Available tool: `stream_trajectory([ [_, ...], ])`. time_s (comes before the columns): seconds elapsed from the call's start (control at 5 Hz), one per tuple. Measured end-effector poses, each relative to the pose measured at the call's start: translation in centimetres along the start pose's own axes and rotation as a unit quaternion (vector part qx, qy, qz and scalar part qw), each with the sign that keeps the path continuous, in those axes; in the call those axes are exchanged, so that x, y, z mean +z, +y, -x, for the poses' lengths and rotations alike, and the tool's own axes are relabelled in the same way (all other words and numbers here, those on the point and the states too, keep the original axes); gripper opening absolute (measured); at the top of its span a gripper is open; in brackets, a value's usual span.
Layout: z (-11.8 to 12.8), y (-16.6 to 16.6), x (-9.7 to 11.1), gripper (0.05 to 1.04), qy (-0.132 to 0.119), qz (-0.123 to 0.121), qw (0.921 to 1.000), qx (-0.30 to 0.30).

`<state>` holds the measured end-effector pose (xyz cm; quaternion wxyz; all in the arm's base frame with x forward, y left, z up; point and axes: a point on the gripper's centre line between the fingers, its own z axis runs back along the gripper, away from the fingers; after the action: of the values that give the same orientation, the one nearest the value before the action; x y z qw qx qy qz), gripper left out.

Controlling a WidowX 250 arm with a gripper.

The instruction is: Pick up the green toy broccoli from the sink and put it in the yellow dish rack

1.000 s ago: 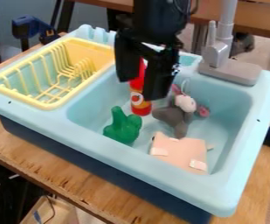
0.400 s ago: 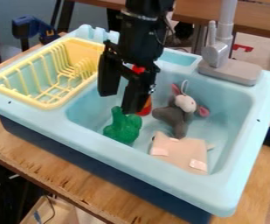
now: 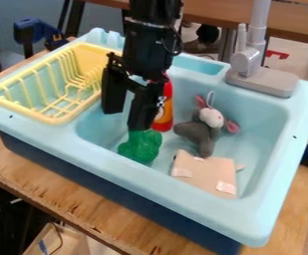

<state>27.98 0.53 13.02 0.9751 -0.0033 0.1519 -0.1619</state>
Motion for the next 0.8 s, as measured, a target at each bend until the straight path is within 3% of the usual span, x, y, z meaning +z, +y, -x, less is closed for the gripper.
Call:
stream_trajectory([
  [0.4, -0.8, -0.9, -1.2, 1.001, -0.015, 0.035, 0.9991, -0.021],
  [0.6, -1.1, -1.3, -1.5, 0.954, -0.023, 0.046, 0.9982, -0.030],
  [0.8, -1.1, -1.4, -2.0, 0.810, -0.023, 0.047, 0.9983, -0.025],
])
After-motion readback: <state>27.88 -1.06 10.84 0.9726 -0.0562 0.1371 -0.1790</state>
